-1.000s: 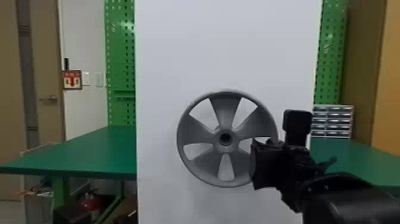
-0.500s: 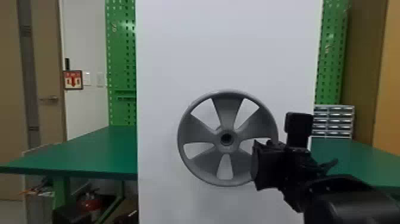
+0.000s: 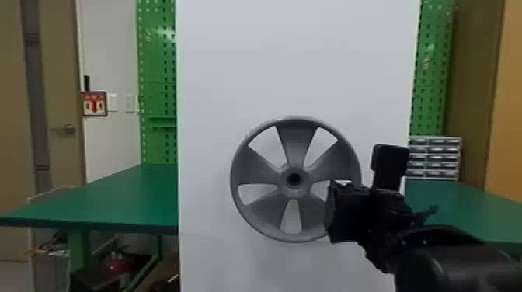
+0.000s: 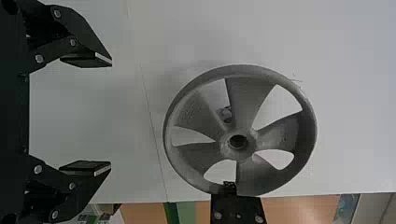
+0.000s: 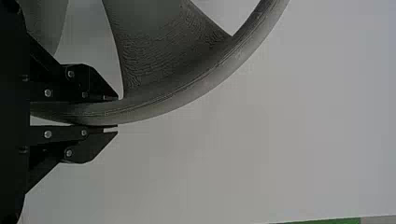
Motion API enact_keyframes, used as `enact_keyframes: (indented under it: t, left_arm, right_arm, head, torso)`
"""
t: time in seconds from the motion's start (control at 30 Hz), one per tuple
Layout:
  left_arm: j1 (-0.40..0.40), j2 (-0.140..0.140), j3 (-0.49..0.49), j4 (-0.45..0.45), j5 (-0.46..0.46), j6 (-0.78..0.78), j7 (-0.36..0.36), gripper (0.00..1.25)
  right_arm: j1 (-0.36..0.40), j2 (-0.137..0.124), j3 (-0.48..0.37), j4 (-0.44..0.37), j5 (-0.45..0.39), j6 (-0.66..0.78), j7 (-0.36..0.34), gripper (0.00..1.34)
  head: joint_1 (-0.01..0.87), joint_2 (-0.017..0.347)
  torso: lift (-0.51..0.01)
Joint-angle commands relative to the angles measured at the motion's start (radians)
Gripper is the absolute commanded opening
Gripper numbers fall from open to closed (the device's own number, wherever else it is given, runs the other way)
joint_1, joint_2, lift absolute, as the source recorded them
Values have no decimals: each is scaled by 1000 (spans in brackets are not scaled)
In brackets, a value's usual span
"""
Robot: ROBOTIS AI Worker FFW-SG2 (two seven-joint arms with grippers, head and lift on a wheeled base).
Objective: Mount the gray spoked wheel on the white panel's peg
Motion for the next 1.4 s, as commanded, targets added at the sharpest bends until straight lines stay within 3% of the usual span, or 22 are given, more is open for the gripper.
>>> enact_keyframes:
  t: [0.0,0.63,1.37]
  left_arm:
    - [1,0,0,0,0,0,0,781]
    - [1,0,-2,0,0,0,0,781]
    - [-2,2,0,0,0,0,0,778]
  right_arm:
    - [-8,5,-14,-3,-33,20,-3,163]
    - [-30,-1,-57,8,-55,20,-3,160]
    - [-65,-11,-80,120,-78,-36,53,161]
  head:
    - [123,-8]
    - [123,-8]
    - [123,-8]
  torso:
    - [-408]
    - [-408]
    - [-408]
